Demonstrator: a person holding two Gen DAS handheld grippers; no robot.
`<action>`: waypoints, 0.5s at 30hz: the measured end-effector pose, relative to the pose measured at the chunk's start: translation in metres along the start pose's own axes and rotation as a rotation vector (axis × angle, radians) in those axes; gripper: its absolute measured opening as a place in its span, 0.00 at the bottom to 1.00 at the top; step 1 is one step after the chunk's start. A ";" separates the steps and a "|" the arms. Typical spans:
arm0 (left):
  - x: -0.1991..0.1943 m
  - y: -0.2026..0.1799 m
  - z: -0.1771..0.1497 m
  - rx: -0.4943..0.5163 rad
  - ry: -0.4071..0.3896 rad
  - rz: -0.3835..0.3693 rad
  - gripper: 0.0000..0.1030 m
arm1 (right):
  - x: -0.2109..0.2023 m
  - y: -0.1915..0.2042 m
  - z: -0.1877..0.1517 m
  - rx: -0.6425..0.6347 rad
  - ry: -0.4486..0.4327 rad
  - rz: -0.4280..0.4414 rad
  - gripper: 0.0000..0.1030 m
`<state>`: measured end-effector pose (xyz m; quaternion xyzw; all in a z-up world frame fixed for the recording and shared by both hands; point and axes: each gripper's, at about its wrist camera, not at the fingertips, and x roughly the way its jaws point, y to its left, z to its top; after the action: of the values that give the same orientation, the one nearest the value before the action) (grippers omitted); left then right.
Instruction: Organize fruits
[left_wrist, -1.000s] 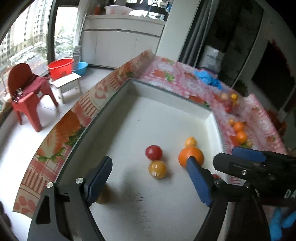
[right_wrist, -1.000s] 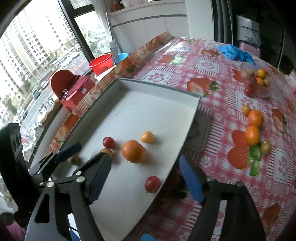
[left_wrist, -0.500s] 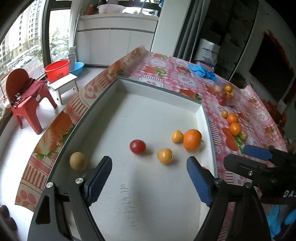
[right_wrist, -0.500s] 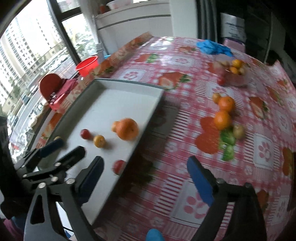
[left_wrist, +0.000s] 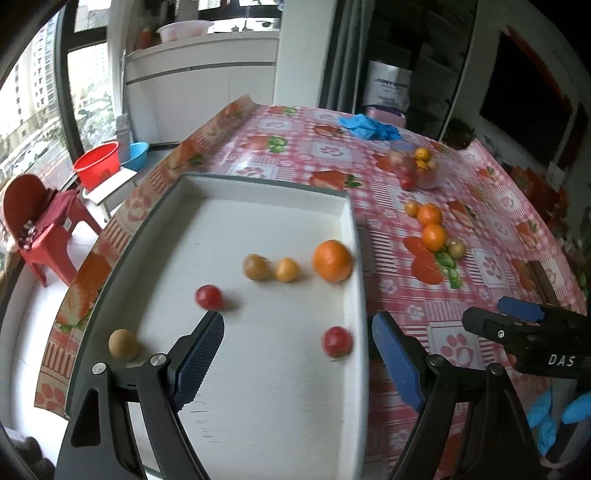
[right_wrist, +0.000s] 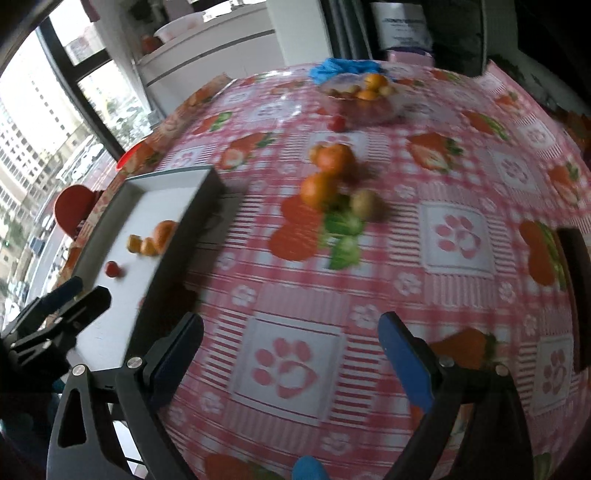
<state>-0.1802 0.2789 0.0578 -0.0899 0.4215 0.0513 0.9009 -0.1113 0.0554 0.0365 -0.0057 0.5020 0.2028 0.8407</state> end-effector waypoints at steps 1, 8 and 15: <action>0.000 -0.006 0.001 0.011 0.001 0.001 0.81 | -0.001 -0.007 -0.002 0.012 -0.001 -0.003 0.94; 0.000 -0.053 0.009 0.106 0.007 -0.005 0.81 | -0.012 -0.053 -0.010 0.087 -0.017 -0.026 0.94; -0.001 -0.099 0.026 0.173 0.006 -0.030 0.81 | -0.023 -0.094 -0.016 0.151 -0.042 -0.068 0.94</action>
<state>-0.1441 0.1878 0.0866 -0.0182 0.4257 0.0010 0.9047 -0.1012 -0.0422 0.0295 0.0448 0.4977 0.1359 0.8555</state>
